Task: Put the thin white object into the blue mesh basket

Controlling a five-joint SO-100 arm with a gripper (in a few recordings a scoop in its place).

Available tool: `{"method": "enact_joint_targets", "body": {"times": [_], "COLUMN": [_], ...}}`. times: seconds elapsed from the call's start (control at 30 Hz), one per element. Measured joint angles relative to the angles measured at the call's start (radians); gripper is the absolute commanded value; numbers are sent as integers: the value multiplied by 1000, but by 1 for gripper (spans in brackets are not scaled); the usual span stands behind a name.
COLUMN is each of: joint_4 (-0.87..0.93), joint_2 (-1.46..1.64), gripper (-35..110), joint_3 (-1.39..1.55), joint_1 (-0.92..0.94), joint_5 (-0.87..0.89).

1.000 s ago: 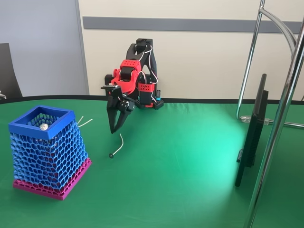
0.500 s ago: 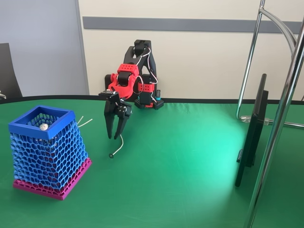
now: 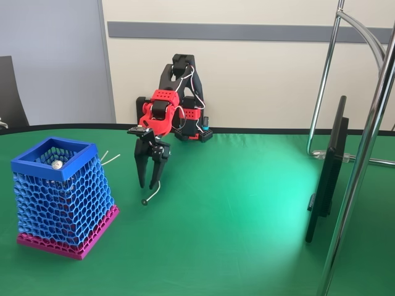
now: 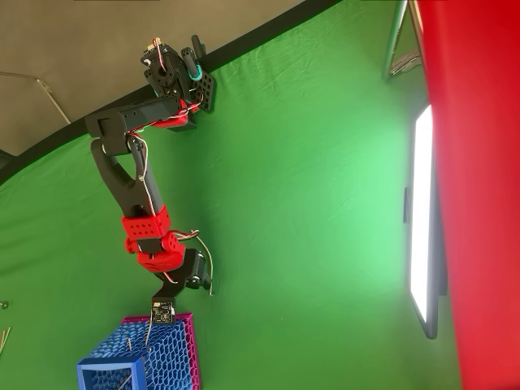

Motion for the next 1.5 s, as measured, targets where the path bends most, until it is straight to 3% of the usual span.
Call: {"method": "enact_joint_targets", "body": {"times": [1.5], "joint_4": [-51], "joint_2": [-178], "gripper": [16], "joint_3": [-110], "joint_1": [8], "joint_5": [-35]}}
